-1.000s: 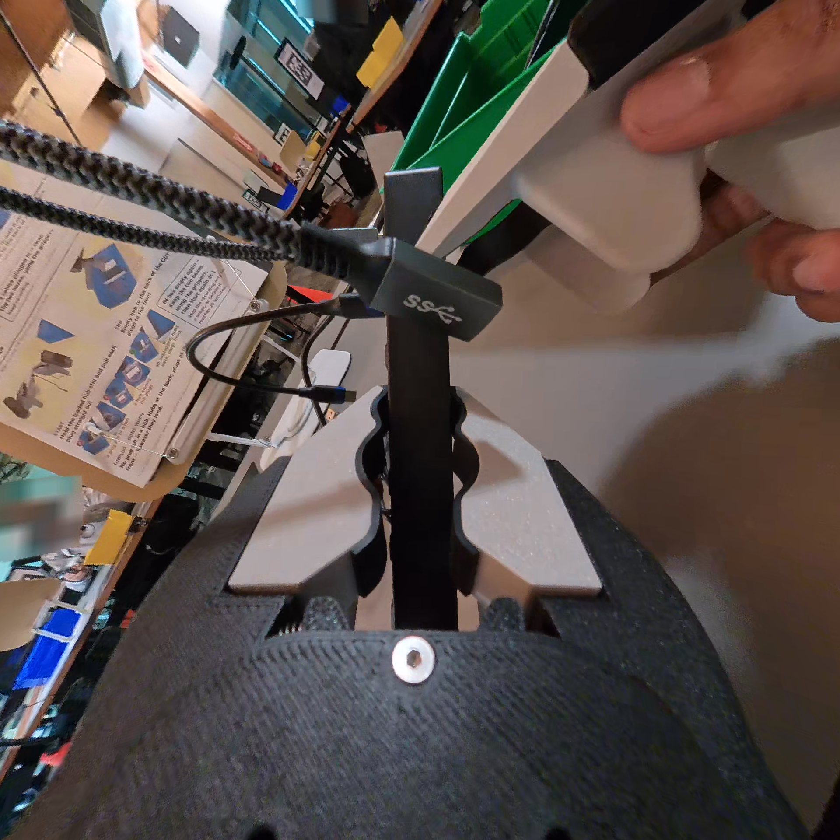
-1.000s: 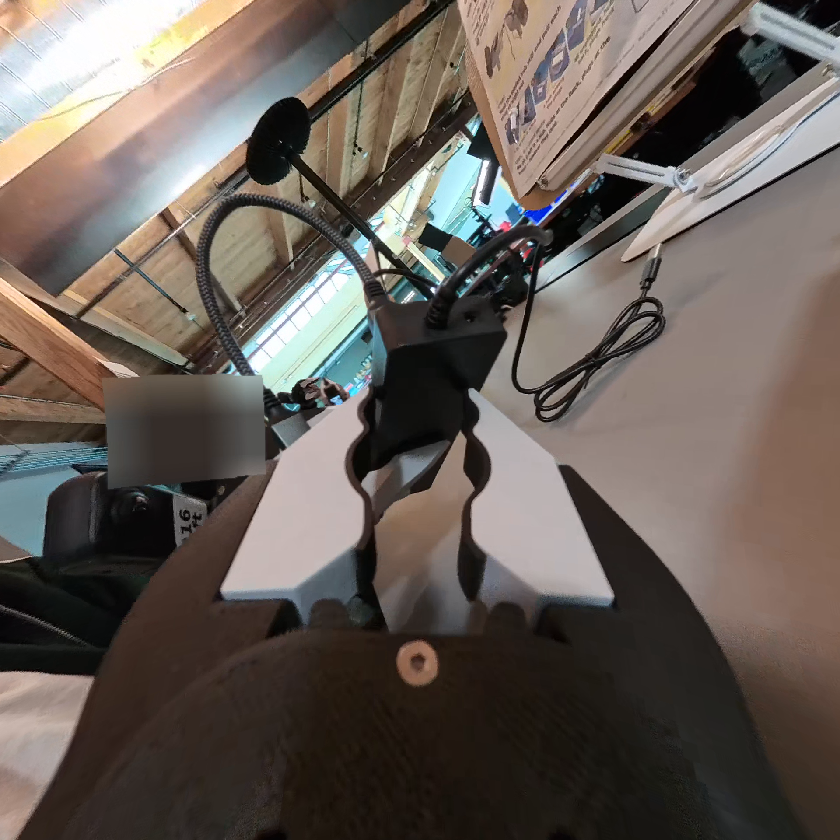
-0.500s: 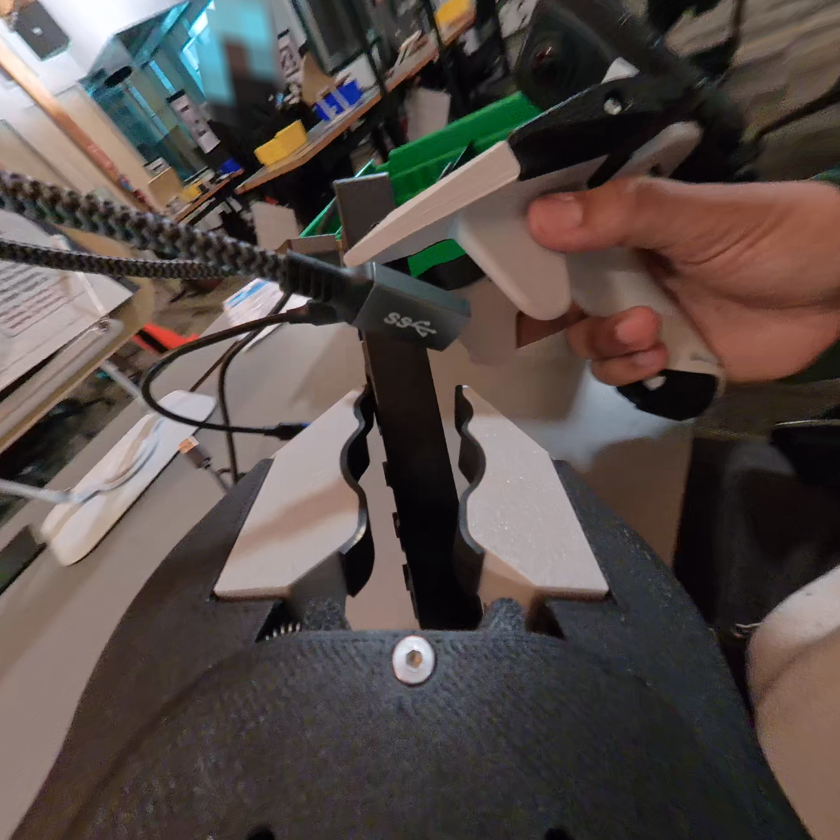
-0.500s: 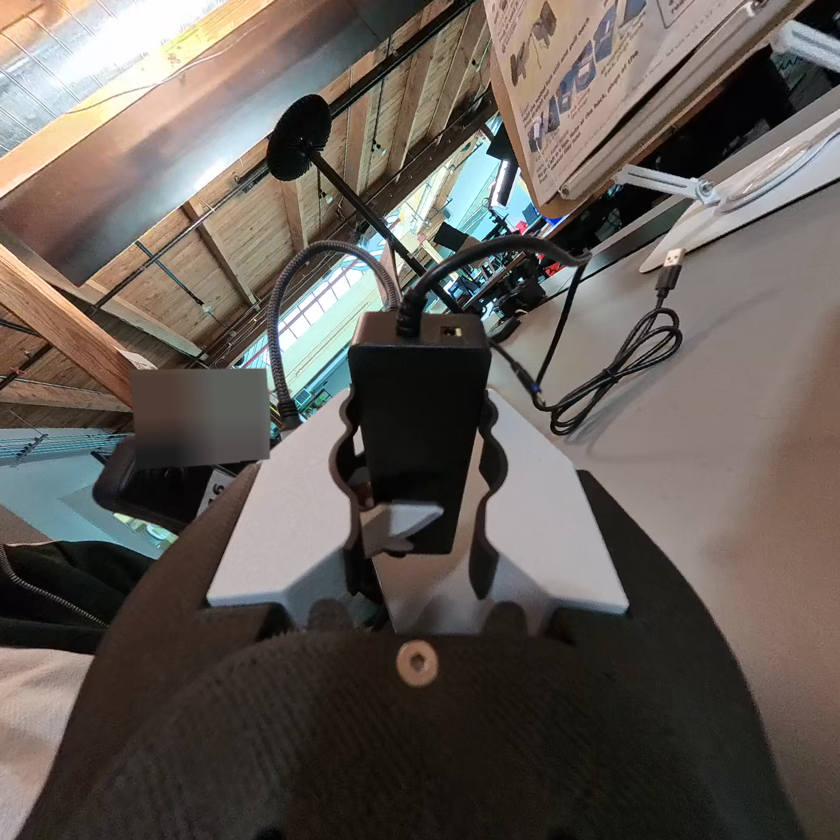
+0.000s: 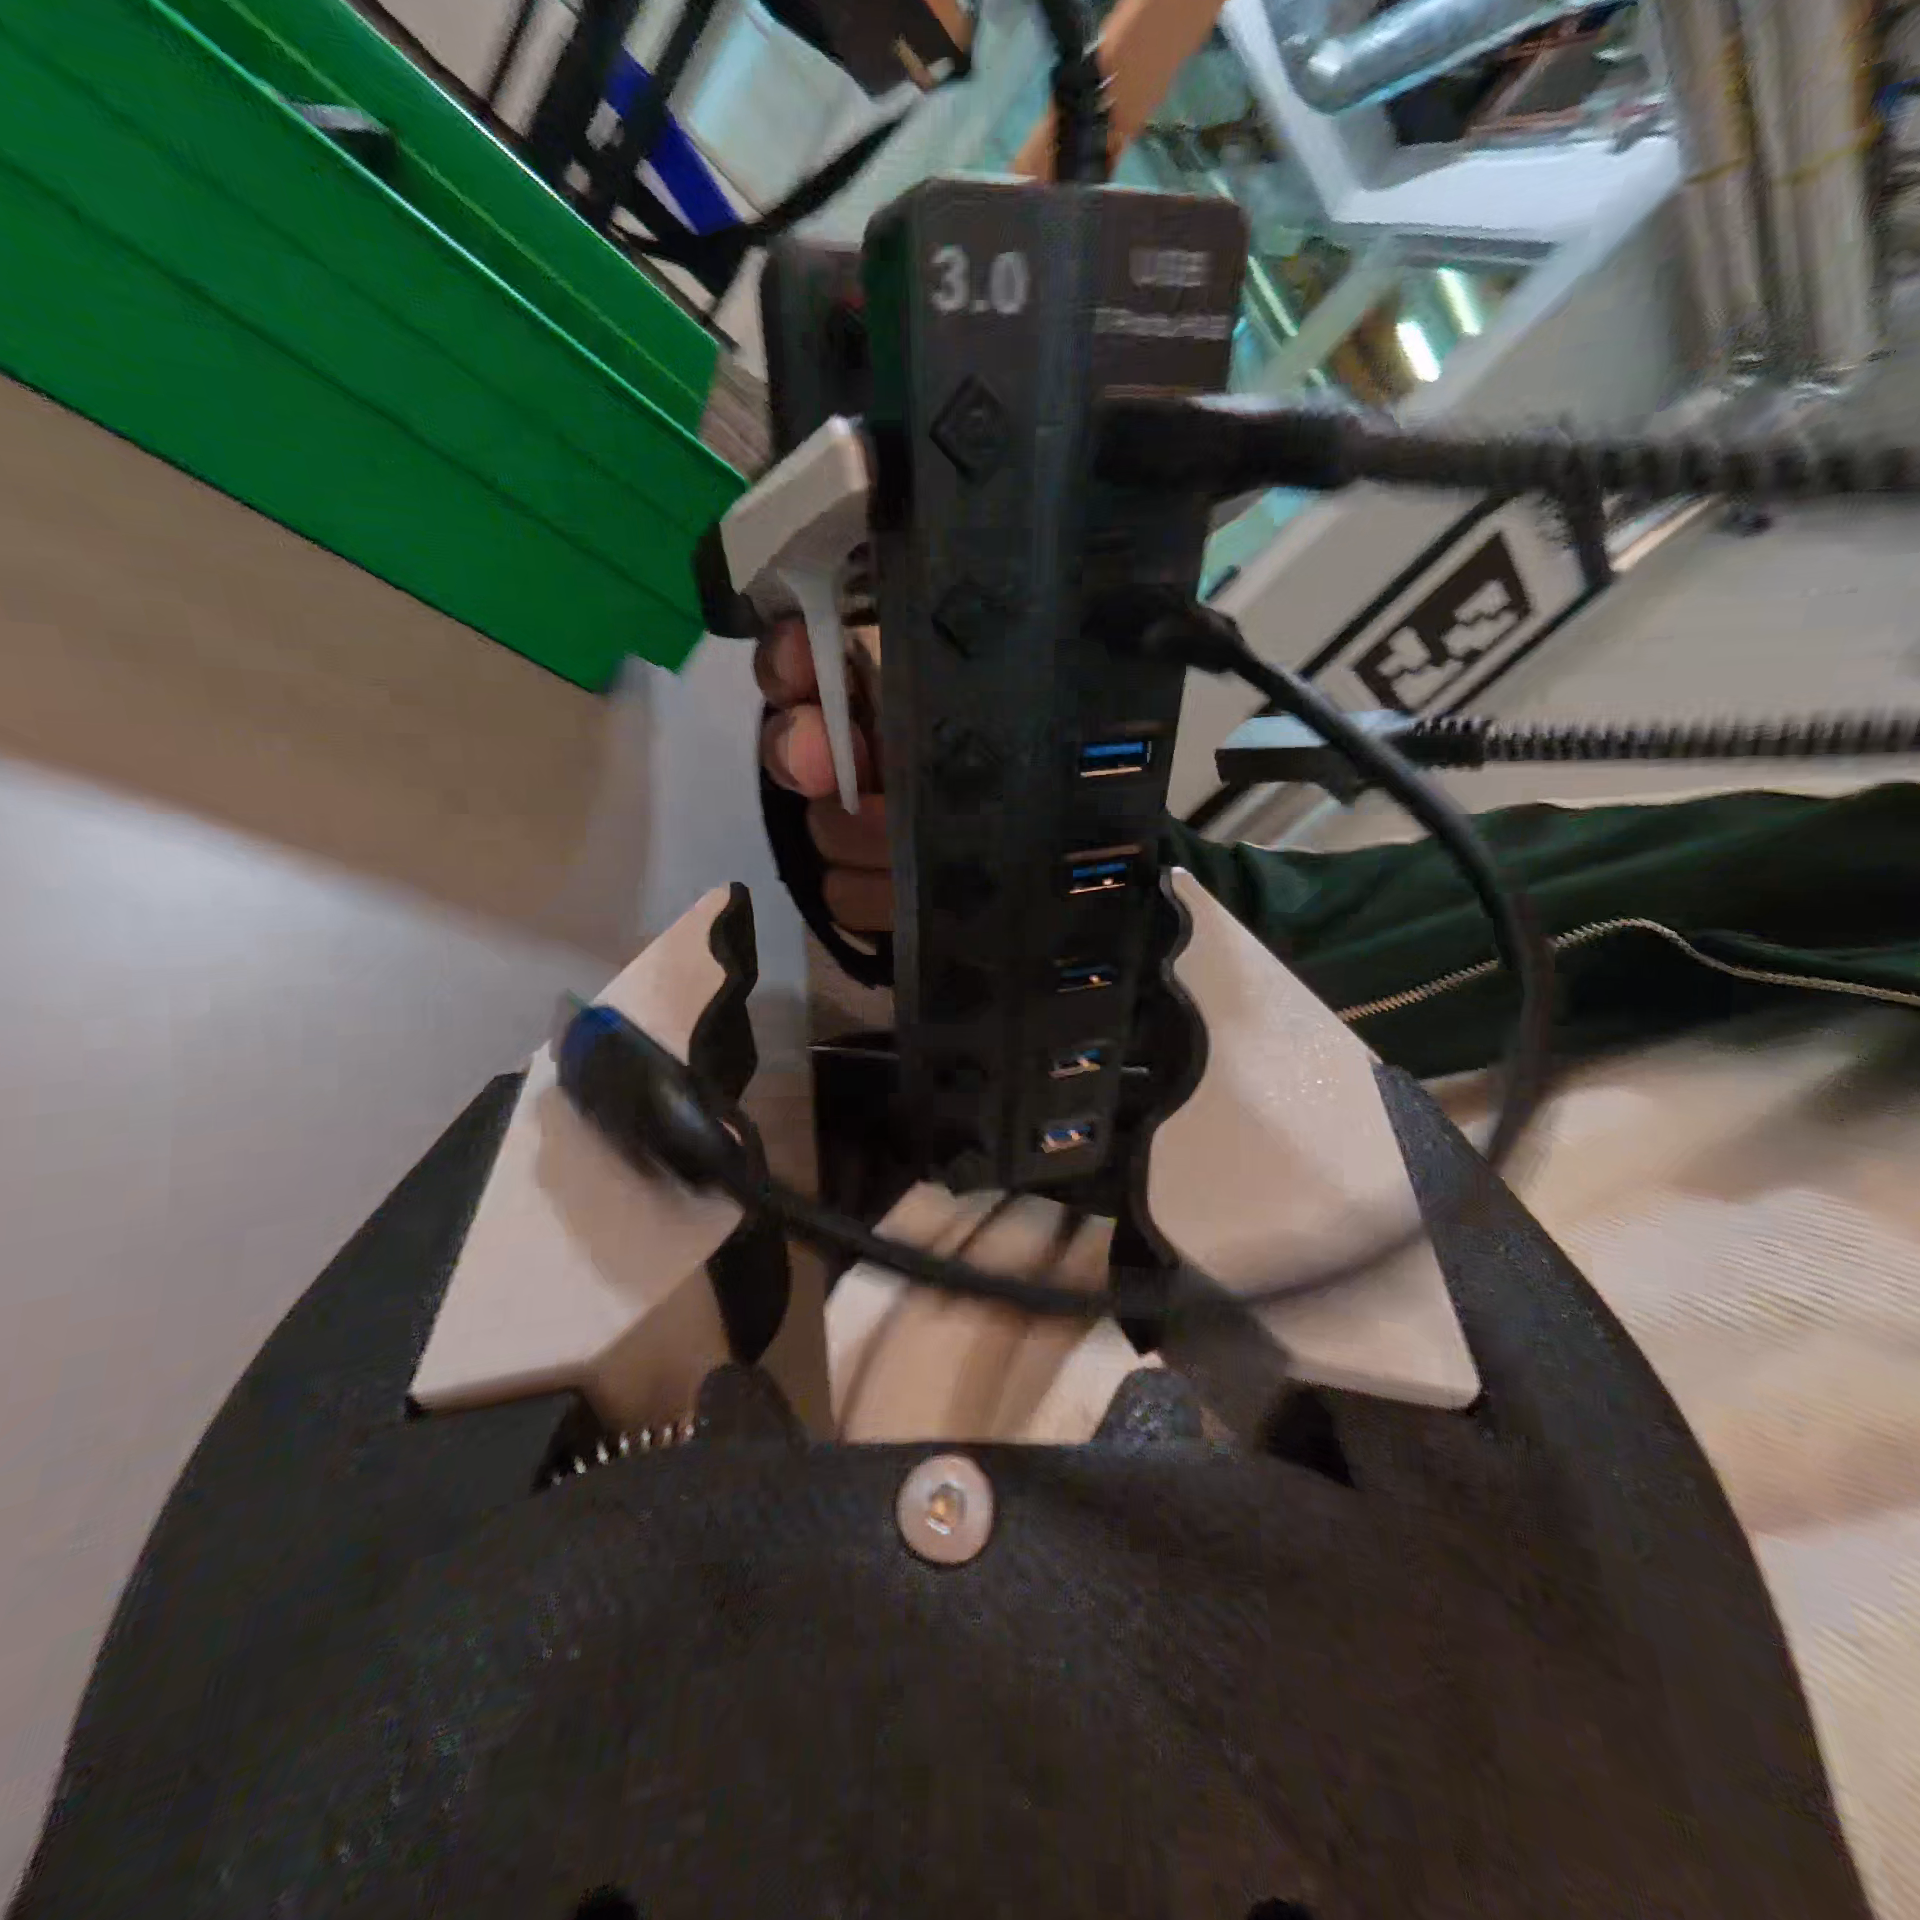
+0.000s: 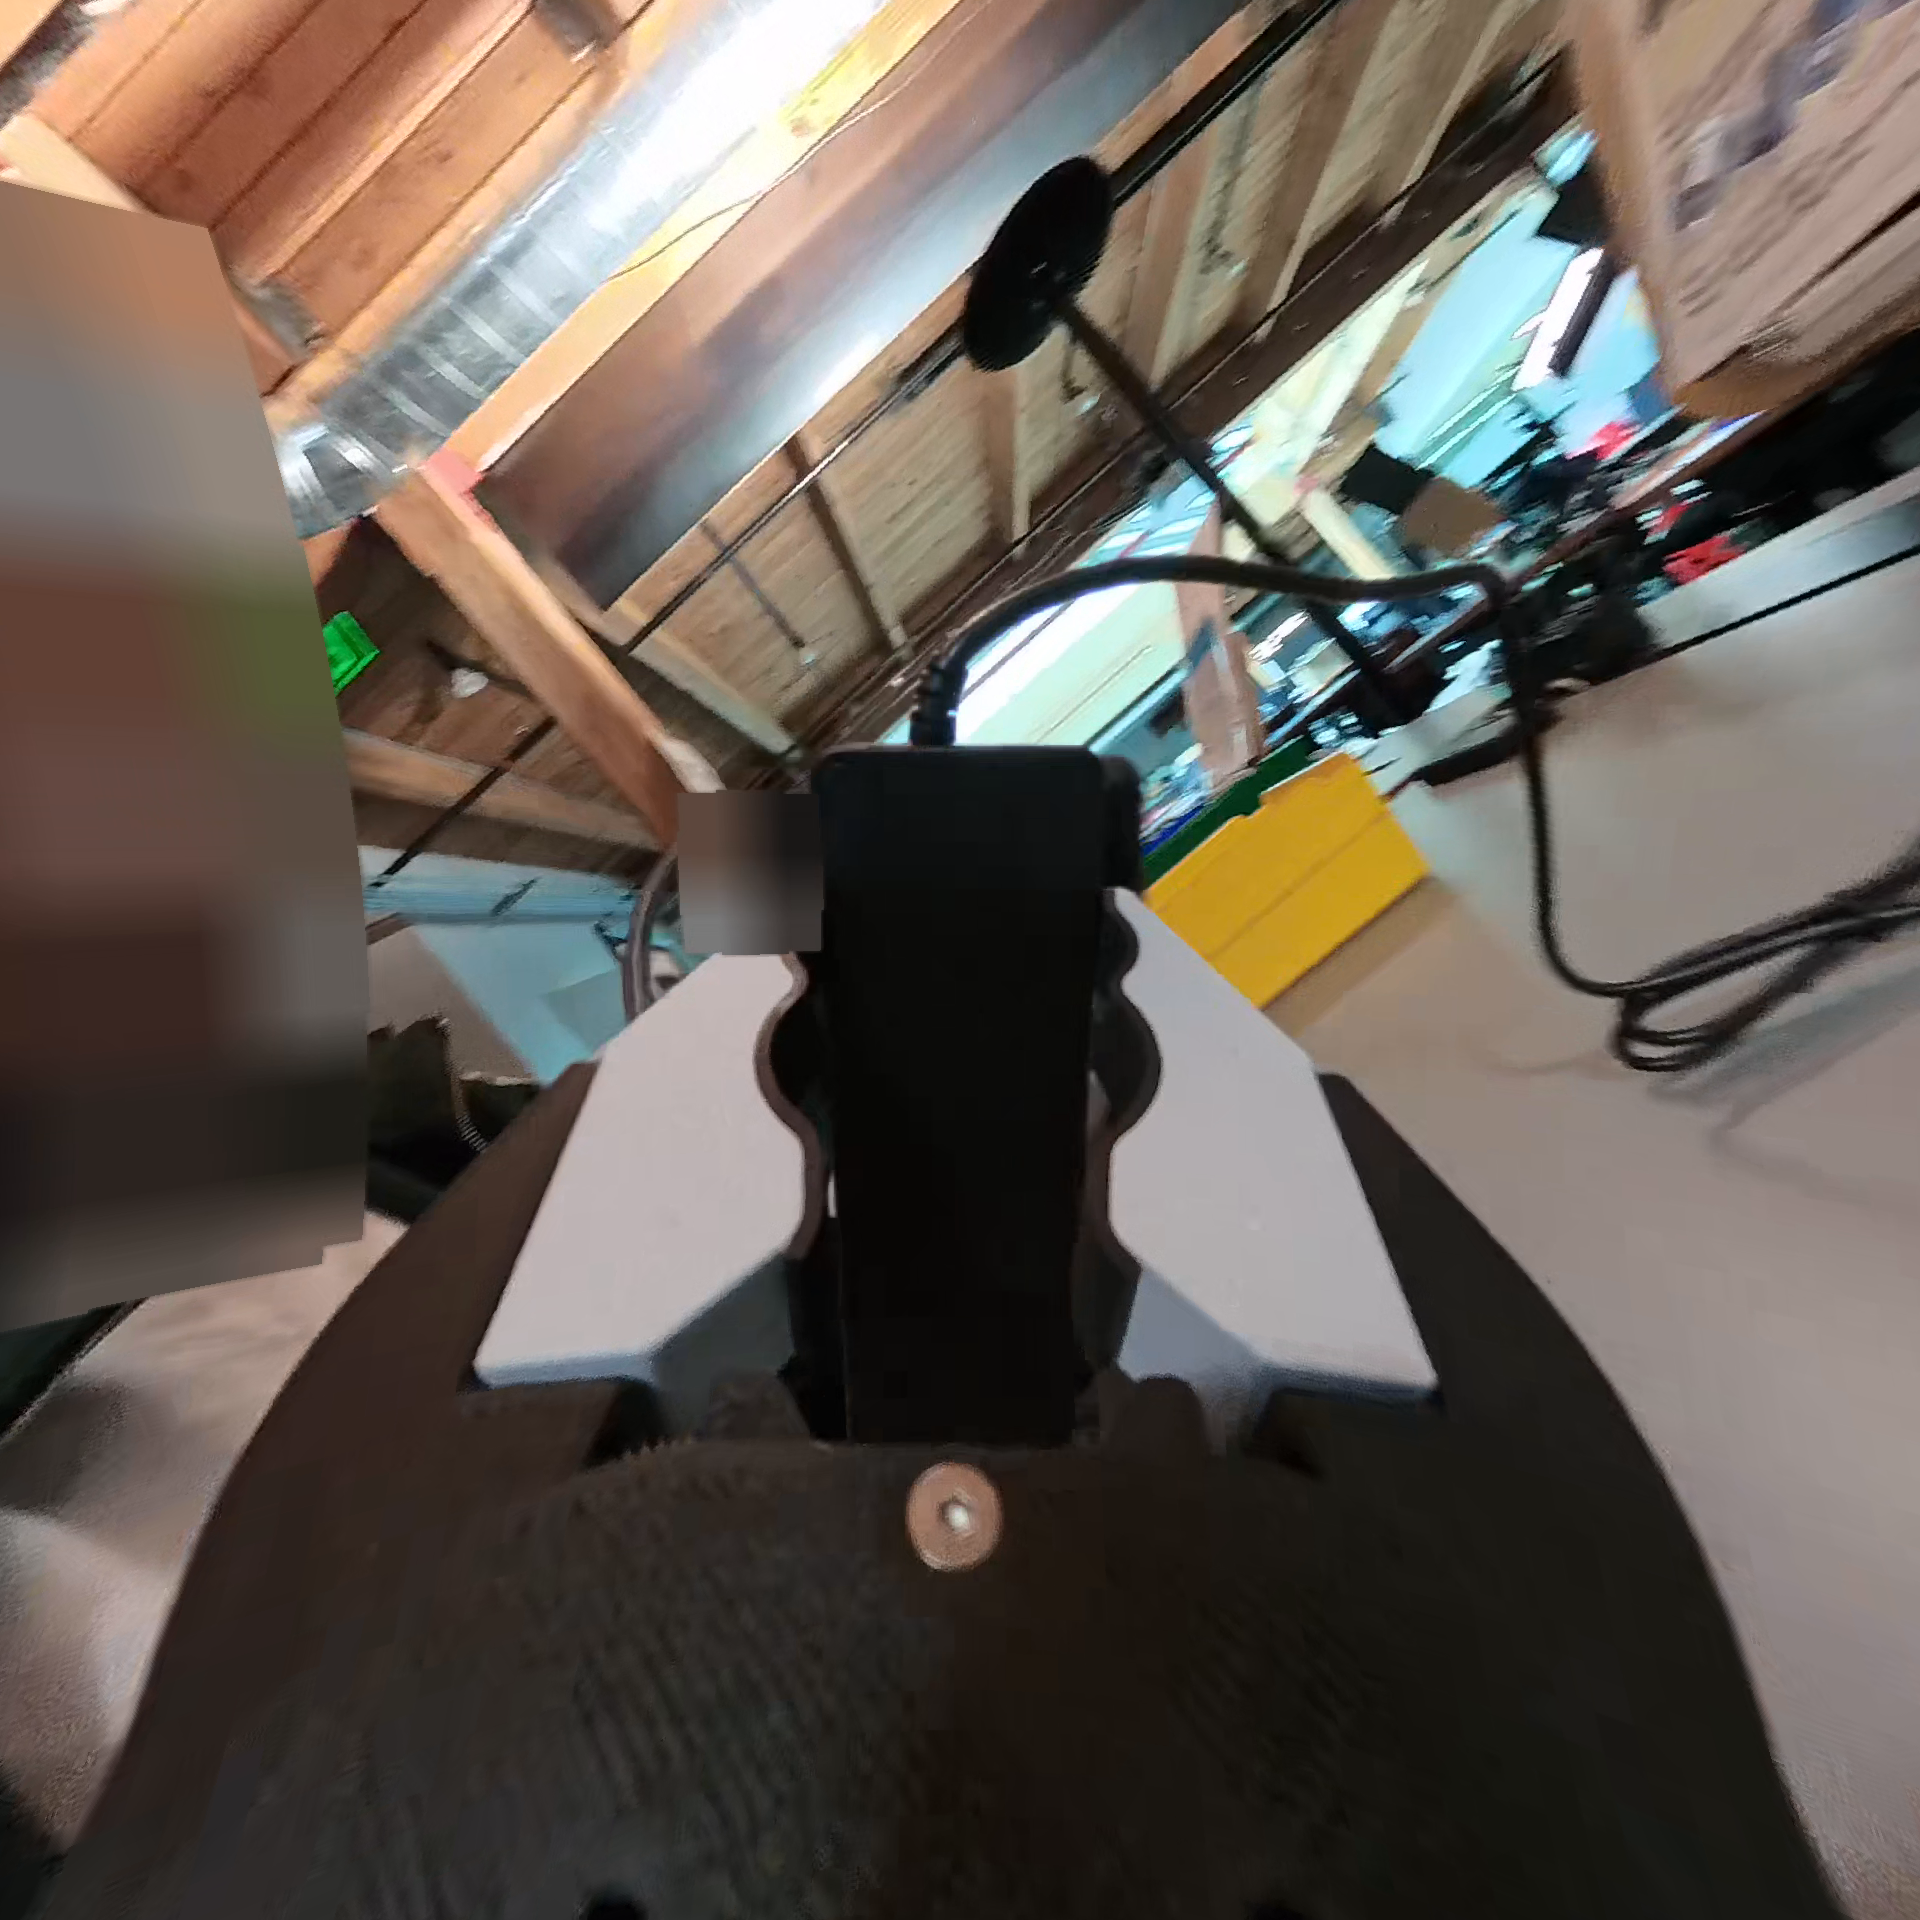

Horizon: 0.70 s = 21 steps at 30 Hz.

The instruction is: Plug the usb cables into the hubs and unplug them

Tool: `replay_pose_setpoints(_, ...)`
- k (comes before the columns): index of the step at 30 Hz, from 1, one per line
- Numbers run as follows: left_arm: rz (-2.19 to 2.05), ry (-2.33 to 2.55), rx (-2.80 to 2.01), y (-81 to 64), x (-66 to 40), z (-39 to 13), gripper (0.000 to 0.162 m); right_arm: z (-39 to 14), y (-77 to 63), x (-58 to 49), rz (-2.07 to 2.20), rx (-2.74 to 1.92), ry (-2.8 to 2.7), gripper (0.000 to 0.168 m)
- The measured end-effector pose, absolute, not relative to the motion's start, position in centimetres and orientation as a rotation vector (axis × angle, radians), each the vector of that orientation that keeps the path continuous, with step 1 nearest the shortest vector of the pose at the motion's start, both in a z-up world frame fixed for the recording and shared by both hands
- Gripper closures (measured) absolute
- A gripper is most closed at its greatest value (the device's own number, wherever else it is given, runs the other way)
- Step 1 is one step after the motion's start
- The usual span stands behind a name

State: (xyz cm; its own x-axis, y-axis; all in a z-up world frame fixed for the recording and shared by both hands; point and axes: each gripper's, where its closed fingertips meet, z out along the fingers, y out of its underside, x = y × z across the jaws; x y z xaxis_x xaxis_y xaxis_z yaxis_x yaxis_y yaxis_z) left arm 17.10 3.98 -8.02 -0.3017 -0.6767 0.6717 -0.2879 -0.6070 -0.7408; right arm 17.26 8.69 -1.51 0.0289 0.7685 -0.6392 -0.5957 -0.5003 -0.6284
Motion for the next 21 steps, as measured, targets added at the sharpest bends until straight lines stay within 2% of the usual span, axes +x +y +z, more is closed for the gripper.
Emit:
replay_pose_setpoints(3, -2.097, 1.231, -1.615, 2.2, 17.5, -8.0, 0.093, -1.1, 7.5, 15.5, 1.768, -1.227, -0.261, 0.117)
replay_pose_setpoints(5, -2.194, 1.173, -1.565, 1.5, 17.7, -7.3, 0.106, -1.1, 7.4, 15.1, 1.807, -1.219, -0.260, 0.117)
replay_pose_setpoints(12, -2.219, 1.015, -1.568, 2.3, 18.4, -7.2, 0.108, -1.2, 8.4, 16.2, 1.874, -1.183, -0.154, 0.116)
replay_pose_setpoints(15, -2.217, 0.958, -1.586, 2.5, 18.7, -7.1, 0.101, -1.3, 8.7, 16.0, 1.858, -1.188, -0.135, 0.116)
replay_pose_setpoints(21, -2.151, 0.906, -1.629, 3.7, 19.1, -7.8, 0.106, -1.8, 9.9, 16.8, 1.710, -1.216, -0.061, 0.116)
